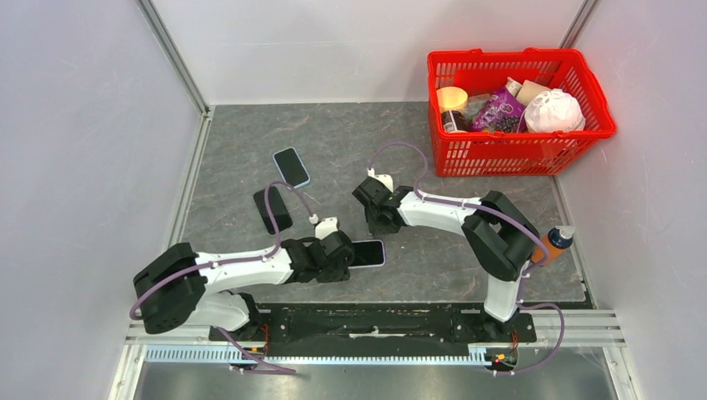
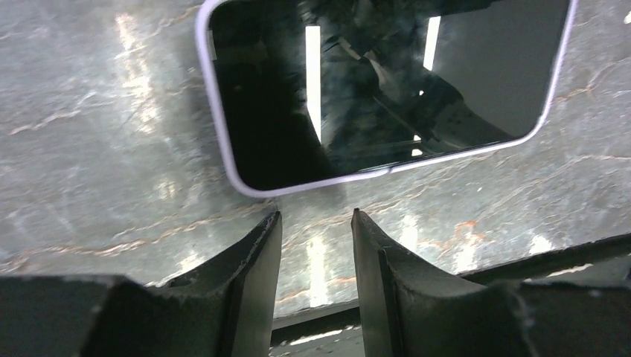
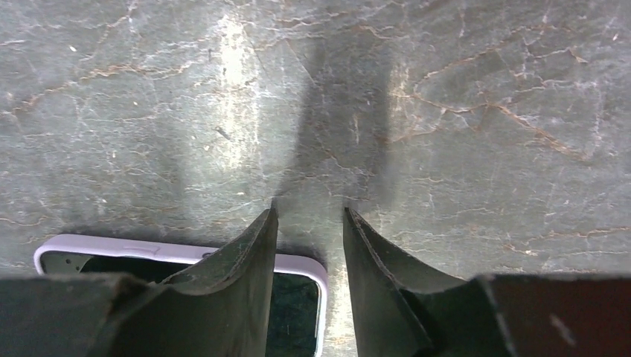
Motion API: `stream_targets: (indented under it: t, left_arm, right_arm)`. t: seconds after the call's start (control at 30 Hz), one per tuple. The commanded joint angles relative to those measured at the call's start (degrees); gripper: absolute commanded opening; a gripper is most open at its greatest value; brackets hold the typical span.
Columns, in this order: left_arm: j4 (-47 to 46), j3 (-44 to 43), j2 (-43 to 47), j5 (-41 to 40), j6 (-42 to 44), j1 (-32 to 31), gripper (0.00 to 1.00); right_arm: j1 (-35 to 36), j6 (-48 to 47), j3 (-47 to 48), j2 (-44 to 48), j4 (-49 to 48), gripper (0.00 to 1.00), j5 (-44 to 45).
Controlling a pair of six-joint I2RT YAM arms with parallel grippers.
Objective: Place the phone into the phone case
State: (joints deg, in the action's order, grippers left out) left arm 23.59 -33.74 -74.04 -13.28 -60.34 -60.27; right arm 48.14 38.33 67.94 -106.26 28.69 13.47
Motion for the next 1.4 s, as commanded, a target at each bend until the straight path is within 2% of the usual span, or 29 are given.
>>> stream_targets:
  t: [0.0,0.13,0.3,0.6,0.7,0.87,1.0,1.07,1.13,1.2,1.37]
  left_arm:
    - [-1.9,-0.8,-4.5,-2.4,-3.2,-0.7,0.47]
    - [-1.2,-3.7,-7.8,-4.9,-0.8,0.5,0.47]
    - [-2.1,-5.2,-11.8,-3.9,2.1,5.1,0.46]
    - [-4.1,-8.0,-14.2,-2.4,9.7,14.9,0.45]
    - [-3.6,-9.5,-14.1,-1.7,11.2,16.1,0.45]
    - [-3.1,-9.3,-11.0,0.3,12.2,16.1,0.48]
    - [-4.0,-8.6,-7.9,0.8,14.6,14.5,0.66]
    - [-4.1,-9.5,-7.9,1.1,16.0,13.3,0.75]
    - [-4.1,-10.7,-8.7,0.6,17.1,11.8,0.80]
    - [-4.3,-11.6,-9.6,-0.1,17.2,10.7,0.83]
    - [-5.7,-14.6,-13.3,0.8,17.6,8.0,0.87]
  right_arm:
    - [0.5,-0.9,-1.9,1.0,1.7,0.45,2.0]
    - [1.4,-0.6,-6.1,3.4,1.2,0.44,0.2]
    - [3.8,1.3,-9.9,6.4,0.8,0.44,-1.4]
    - [8.8,7.2,-15.7,11.0,-3.3,0.43,-6.3]
    - [9.7,9.0,-16.8,10.9,-5.8,0.42,-7.5]
    - [9.1,10.9,-18.3,15.3,-3.6,0.44,-1.4]
    - [6.5,12.1,-20.7,23.2,-1.6,0.54,2.3]
    - [4.7,12.6,-22.2,27.8,-0.9,0.64,3.3]
    - [3.0,12.7,-23.4,31.7,-0.6,0.73,3.8]
    - [1.8,12.6,-24.1,34.7,-0.3,0.78,4.3]
    - [0.8,12.4,-24.4,37.6,1.6,0.83,5.1]
